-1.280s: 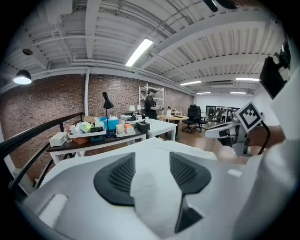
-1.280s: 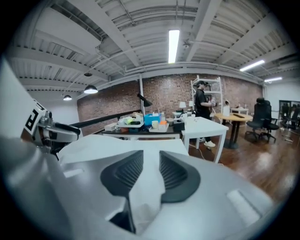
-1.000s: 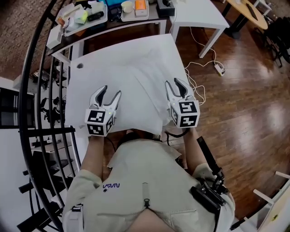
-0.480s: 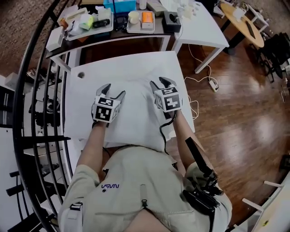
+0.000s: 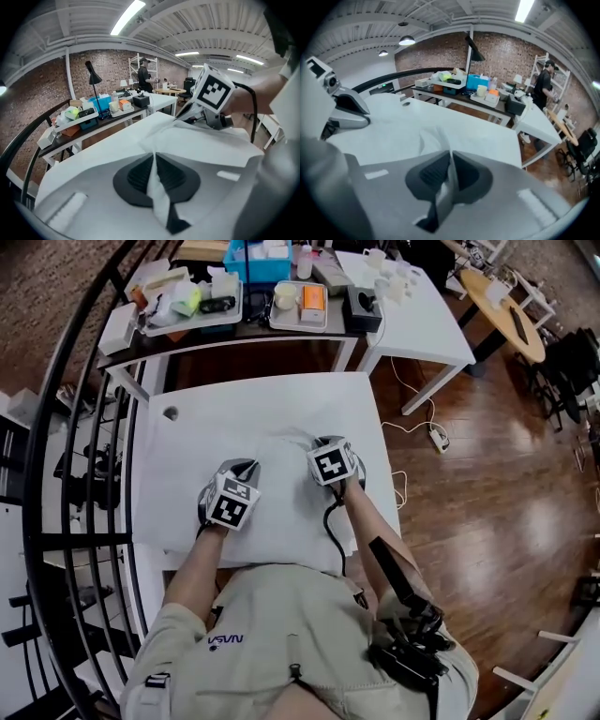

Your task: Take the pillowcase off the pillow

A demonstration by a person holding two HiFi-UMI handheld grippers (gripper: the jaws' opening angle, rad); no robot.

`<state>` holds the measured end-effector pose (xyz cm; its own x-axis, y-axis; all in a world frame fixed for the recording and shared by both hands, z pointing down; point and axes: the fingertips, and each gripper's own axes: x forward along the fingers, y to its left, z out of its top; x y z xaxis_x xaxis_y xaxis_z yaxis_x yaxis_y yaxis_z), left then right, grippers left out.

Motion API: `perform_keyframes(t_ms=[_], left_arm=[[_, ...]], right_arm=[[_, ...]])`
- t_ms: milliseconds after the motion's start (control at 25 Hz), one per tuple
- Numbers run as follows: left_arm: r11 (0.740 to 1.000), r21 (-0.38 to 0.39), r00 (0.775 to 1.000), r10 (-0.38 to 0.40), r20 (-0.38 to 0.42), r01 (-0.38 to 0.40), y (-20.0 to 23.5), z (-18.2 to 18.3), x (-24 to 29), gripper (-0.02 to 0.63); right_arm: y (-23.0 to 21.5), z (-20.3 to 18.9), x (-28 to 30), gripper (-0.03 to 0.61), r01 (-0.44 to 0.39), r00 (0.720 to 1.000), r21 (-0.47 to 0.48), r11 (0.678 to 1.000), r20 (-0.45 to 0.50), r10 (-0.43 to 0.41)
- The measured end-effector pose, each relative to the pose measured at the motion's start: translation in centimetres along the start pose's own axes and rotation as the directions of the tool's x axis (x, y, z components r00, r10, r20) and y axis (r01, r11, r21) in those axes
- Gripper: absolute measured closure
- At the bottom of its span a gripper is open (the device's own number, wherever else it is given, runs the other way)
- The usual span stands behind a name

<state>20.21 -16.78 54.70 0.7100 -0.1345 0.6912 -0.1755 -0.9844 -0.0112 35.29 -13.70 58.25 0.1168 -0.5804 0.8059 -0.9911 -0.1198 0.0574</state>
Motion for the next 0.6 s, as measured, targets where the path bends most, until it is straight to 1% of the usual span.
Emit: perform_keyframes(t_ms=[40,120,240,320,400,480,520,560,600], left_arm=[[1.000,-0.013,0.999,0.007,0.031,-0.007,0.2,0.5,-0.9,0.596],[0.998,-0.052,0.994,0.033,0.108,-0.028,0.8,1.6,-2.9,0.598],[0.991,-0.117,0.970,0.089,0.228,-0.063,2.1,3.6,-5.9,0.598],[0.984,-0.159,0.951,0.122,0.284,-0.079,2.8,4.6,-8.0,0.600],[0.975,-0.200,0.935,0.156,0.318,-0.094,3.5,5.2,-9.7,0.600],[0.961,-0.251,0.917,0.198,0.345,-0.113,4.3,5.5,-11.3,0.600],[0.952,-0.279,0.906,0.224,0.359,-0.125,4.9,5.5,-12.1,0.600],[0.942,-0.306,0.893,0.251,0.373,-0.137,5.7,5.6,-12.8,0.600],[0.934,-0.325,0.882,0.274,0.384,-0.148,6.5,5.7,-13.2,0.600]], right_arm=[[-0.9,-0.2,-0.1,0.566,0.035,0.999,0.010,0.999,0.007,-0.035],[-2.6,0.7,-0.9,0.568,0.088,0.993,0.027,0.996,0.072,-0.090],[-5.4,1.7,-2.4,0.568,0.154,0.974,0.087,0.984,0.152,-0.166],[-7.3,2.0,-3.5,0.569,0.206,0.956,0.135,0.969,0.182,-0.229],[-9.7,2.0,-4.6,0.569,0.263,0.934,0.192,0.945,0.193,-0.299],[-12.5,1.6,-5.7,0.569,0.317,0.913,0.247,0.916,0.183,-0.365],[-13.7,1.2,-6.0,0.569,0.331,0.908,0.266,0.905,0.172,-0.383],[-14.5,0.8,-6.0,0.569,0.334,0.909,0.276,0.902,0.161,-0.385],[-15.0,0.3,-5.7,0.569,0.324,0.915,0.275,0.905,0.152,-0.374]])
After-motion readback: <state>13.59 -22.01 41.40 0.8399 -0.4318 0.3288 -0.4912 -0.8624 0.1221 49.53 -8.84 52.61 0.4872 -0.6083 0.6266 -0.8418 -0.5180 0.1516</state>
